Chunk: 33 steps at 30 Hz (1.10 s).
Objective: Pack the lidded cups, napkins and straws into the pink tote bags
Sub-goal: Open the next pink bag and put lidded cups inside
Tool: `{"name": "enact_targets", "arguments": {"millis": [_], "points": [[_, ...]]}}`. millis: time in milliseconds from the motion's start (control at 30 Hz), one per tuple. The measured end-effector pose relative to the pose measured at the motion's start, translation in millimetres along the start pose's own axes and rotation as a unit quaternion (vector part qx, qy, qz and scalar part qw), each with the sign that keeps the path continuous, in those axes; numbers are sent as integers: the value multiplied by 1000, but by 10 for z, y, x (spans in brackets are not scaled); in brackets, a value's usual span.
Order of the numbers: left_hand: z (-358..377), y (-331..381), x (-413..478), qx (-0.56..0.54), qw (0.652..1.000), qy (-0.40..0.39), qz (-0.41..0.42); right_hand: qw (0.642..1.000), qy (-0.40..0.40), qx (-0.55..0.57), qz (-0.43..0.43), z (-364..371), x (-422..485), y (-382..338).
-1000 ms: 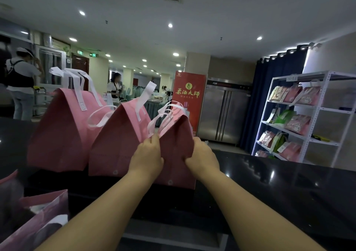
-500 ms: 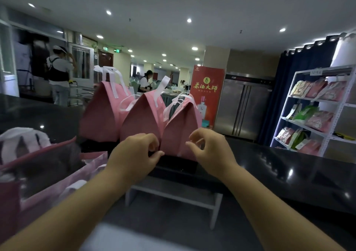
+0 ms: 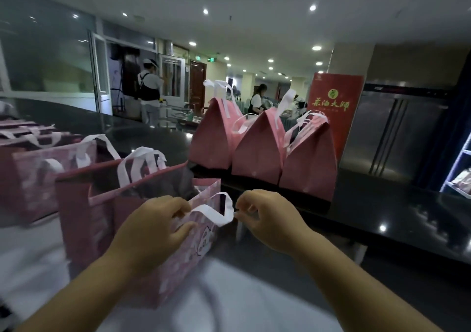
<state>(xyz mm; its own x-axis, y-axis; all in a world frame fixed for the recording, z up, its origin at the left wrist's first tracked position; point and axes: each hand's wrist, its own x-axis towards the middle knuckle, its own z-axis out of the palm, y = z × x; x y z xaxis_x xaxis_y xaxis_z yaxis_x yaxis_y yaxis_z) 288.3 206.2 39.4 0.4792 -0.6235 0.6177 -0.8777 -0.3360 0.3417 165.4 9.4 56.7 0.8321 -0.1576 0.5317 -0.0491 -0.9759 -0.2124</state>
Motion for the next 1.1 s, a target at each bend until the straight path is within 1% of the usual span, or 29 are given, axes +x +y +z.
{"name": "enact_targets", "arguments": {"millis": [167,233,300,400,500,567,667,767,900,1000,1100], "points": [[10,-451,193,31,998,-46,26,999,19,-14,37,377,552,-9],[53,-580,281,26,997,-67,31,998,7,-35,50,529,782,59],[118,-685,341,41,993,-104,40,996,-32,-64,54,681,966,131],[208,-818,388,61,985,-155,42,984,-118,-122,48,889,1138,212],[265,-892,417,53,981,-179,45,967,-188,-163,55,1031,1205,267],[291,-937,435,6,984,-177,36,960,-198,-184,70,1100,1223,284],[322,-980,423,-51,985,-166,21,960,-156,-221,77,1104,1200,277],[346,-1030,373,-73,986,-150,22,963,-136,-218,87,1001,1079,260],[292,-1023,295,-84,988,-115,56,962,-128,-228,79,761,770,200],[225,-917,203,-91,987,-99,87,964,-136,-206,103,519,478,108],[205,-748,67,-87,986,-95,105,963,-174,-140,150,226,153,4]]}}
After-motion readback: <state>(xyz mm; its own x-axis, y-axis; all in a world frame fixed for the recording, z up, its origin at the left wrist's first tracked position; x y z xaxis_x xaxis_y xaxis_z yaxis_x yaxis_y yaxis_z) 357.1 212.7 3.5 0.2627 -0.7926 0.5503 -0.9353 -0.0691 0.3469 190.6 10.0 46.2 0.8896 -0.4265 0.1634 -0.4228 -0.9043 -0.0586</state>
